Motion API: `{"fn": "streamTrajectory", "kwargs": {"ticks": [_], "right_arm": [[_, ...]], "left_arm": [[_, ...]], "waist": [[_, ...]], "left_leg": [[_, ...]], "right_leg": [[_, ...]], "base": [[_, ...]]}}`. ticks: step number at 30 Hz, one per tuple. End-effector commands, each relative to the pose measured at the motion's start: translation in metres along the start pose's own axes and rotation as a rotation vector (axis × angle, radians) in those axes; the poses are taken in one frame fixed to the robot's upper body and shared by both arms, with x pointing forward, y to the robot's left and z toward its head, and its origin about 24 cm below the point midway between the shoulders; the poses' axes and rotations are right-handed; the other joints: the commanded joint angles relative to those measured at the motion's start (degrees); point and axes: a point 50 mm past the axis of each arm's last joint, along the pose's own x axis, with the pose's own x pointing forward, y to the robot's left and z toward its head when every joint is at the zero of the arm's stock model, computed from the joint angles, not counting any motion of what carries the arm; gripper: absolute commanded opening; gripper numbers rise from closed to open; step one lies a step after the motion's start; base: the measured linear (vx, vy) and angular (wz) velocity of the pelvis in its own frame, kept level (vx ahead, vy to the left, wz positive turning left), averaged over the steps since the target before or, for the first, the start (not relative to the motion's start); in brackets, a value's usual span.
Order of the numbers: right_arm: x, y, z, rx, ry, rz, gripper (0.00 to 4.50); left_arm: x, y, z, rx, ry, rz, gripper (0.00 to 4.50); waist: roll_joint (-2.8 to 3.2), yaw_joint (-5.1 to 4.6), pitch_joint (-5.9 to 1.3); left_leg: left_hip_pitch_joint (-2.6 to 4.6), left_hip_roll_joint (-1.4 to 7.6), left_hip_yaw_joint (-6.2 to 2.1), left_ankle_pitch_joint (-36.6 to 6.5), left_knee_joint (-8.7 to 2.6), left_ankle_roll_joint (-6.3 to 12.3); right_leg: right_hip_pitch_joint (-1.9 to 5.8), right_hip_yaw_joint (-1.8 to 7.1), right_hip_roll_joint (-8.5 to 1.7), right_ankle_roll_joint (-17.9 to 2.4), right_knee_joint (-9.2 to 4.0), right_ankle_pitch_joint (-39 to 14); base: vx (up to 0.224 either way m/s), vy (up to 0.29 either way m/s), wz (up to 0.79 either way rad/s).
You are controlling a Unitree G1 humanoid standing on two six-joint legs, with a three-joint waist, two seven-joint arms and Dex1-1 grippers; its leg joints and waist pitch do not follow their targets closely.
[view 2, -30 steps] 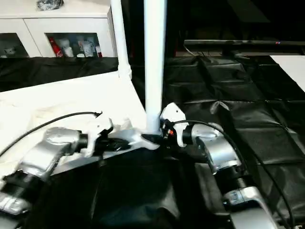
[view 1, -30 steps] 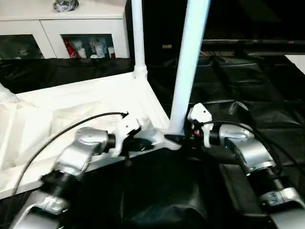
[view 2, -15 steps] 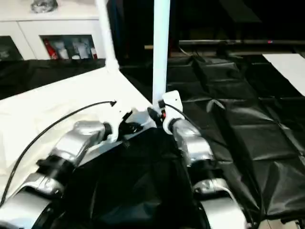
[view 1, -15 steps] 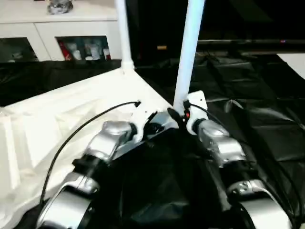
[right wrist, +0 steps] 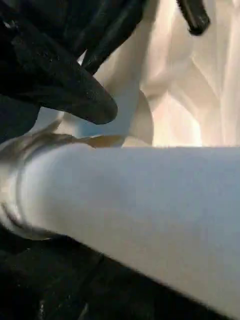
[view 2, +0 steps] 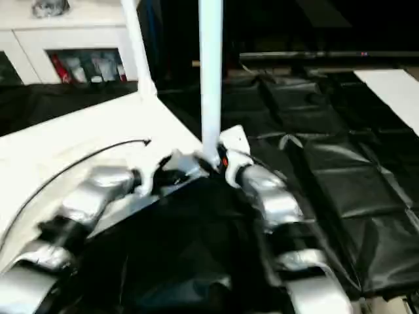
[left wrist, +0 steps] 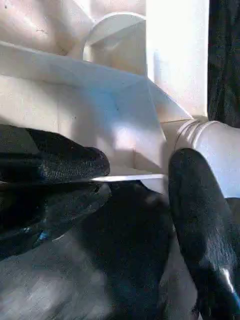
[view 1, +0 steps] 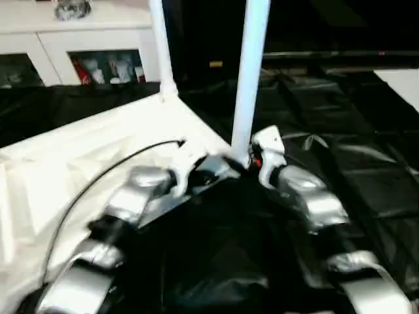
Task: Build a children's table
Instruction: Rotate leg to tighten
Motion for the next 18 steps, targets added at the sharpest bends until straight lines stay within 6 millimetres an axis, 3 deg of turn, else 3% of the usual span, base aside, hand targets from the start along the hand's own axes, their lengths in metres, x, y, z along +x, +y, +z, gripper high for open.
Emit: {"fn": "streamTrajectory", "kwargs": {"ticks": [1, 7, 11, 12, 18], "right_arm": [[-0.002, 0.009, 0.000, -0.039, 0.014, 0.129, 3.75], [-0.027, 0.009, -0.001, -0.125, 0.061, 0.349, 3.75], [-0.035, 0.008, 0.001, -0.135, 0.072, 0.397, 3.75], [-0.035, 0.007, 0.001, -0.135, 0.072, 0.397, 3.48], [-0.036, 0.007, 0.002, -0.129, 0.068, 0.416, 3.02]], "left_arm": [[-0.002, -0.010, 0.027, 0.116, -0.106, -0.121, 0.00], [-0.023, -0.018, 0.012, 0.126, -0.044, -0.262, 0.00], [-0.031, -0.019, 0.007, 0.121, -0.024, -0.288, 0.00], [-0.031, -0.019, 0.007, 0.121, -0.024, -0.288, 0.00], [-0.036, -0.023, 0.004, 0.115, -0.011, -0.320, 0.00]], "waist": [[-0.27, 0.28, -4.33], [-0.19, 1.35, -4.17], [-0.52, 1.76, -4.06], [-0.52, 1.76, -4.06], [-0.55, 1.69, -4.15]], "left_leg": [[1.74, 4.49, -2.21, -11.0, -4.15, 2.55], [1.73, 4.75, -2.15, -11.9, -4.39, 2.30], [1.81, 4.75, -2.16, -12.6, -4.46, 1.89], [1.81, 4.75, -2.16, -12.6, -4.46, 1.89], [1.57, 4.60, -2.24, -11.5, -4.46, 1.82]], "right_leg": [[2.55, 2.85, -5.43, -14.5, -4.31, -11.0], [2.29, 2.93, -5.35, -13.9, -4.14, -12.1], [2.16, 3.03, -5.51, -13.4, -4.34, -14.4], [2.16, 3.03, -5.51, -13.4, -4.34, -14.4], [2.24, 2.99, -5.47, -13.2, -4.27, -14.2]], "base": [[0.000, 0.000, 0.00], [0.000, 0.000, 0.00], [0.000, 0.000, 0.00], [0.000, 0.000, 0.00], [0.000, 0.000, 0.00]]}}
